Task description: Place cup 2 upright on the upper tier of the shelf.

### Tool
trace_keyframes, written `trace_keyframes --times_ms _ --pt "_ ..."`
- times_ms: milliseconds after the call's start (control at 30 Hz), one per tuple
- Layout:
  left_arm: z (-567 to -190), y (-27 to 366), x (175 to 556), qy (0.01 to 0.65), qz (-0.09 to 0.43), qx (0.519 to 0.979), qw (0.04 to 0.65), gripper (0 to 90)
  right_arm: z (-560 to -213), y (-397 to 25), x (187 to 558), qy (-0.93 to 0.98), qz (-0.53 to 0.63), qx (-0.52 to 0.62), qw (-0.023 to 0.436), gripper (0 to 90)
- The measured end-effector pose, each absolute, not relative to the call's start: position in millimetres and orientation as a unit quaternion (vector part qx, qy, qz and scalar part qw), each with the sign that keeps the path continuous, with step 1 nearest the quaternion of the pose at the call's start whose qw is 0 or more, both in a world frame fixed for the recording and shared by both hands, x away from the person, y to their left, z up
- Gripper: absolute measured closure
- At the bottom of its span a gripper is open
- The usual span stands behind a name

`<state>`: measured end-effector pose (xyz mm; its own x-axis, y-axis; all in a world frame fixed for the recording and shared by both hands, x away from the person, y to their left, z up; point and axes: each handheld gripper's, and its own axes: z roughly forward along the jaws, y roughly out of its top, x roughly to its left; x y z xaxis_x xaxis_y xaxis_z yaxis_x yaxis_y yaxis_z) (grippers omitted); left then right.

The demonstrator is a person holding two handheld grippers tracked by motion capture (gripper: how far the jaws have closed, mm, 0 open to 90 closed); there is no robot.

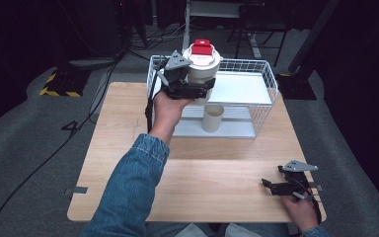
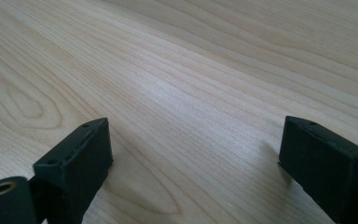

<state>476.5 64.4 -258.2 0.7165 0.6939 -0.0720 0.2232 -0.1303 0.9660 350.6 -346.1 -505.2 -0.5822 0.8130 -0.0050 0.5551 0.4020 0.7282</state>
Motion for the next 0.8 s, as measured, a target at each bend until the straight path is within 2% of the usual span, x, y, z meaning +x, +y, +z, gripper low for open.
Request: trace_keyframes --times_ms 800 --pt "-274 35 520 0.349 0.215 0.708 0.575 9.4 -505 -346 351 0.816 0.352 0.419 0.183 9.6"
